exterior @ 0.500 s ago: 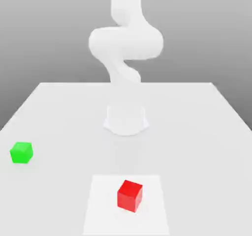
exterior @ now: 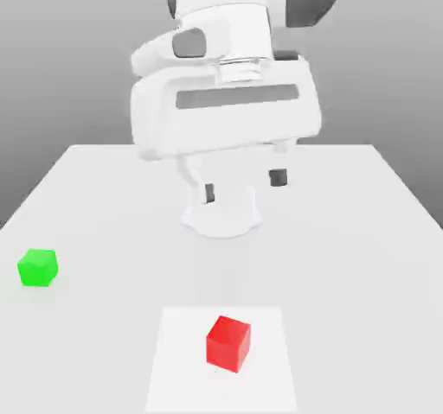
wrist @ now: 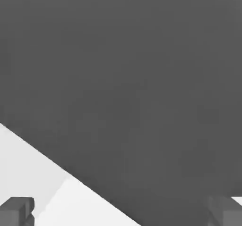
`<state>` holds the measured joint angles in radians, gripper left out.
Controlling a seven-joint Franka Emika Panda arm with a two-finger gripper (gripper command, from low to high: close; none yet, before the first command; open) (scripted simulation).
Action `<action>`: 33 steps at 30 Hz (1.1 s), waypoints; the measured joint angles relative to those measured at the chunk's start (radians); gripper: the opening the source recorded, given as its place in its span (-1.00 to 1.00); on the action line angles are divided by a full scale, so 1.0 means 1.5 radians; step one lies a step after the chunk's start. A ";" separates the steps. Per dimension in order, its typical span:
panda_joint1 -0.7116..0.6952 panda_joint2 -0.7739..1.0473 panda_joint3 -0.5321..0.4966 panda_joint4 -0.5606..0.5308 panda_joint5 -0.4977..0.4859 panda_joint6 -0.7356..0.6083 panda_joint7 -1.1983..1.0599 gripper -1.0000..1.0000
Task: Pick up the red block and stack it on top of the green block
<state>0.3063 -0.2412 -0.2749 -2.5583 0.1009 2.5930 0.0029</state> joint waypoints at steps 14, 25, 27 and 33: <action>-0.001 0.274 0.018 -0.086 0.026 0.175 -0.296 0.00; -0.044 0.349 0.074 -0.075 0.084 0.233 -0.340 -1.00; -0.032 0.319 0.055 -0.079 0.057 0.210 -0.320 -1.00; -0.026 0.209 0.014 -0.097 -0.036 0.122 -0.260 -1.00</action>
<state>0.2676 0.0729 -0.2542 -2.7041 0.0475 2.7753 -0.3867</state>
